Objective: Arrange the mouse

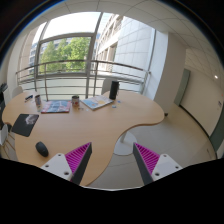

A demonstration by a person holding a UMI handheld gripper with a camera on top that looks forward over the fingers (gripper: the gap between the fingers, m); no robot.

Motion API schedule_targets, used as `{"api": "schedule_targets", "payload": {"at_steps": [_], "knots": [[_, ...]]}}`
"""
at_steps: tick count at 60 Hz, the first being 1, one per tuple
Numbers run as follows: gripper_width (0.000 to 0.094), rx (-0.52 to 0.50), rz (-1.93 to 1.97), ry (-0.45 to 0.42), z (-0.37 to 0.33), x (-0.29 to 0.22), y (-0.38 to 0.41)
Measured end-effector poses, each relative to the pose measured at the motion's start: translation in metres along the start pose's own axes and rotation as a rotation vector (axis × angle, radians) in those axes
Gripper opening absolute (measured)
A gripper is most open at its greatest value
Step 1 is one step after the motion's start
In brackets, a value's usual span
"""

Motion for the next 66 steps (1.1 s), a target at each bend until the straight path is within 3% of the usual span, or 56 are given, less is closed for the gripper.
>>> {"api": "schedule_targets", "payload": {"at_steps": [9, 19, 34, 50, 66], "knots": [[0.0841, 0.046, -0.008, 0.025, -0.013, 0.021, 0.001], [0.0841, 0.064, 0.010, 0.075, -0.045, 0.075, 0.055], [0.0846, -0.096, 0.008, 0.172, -0.044, 0.153, 0.190], [0.0847, -0.237, -0.053, 0.159, 0.038, 0.157, 0.309], [0.0844, -0.298, -0.067, 0.151, 0.109, 0.137, 0.357]]}}
Point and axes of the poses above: the point between the fingertips, and its own axes, seen from behind it with the camera up: y to the left, x down, z forward, the way the camera looks, the point moved 6 cm from there along -z, backward, against the way the camera looks, and after that the axes turned 7 degrees about -y, right-handed, at the moved point
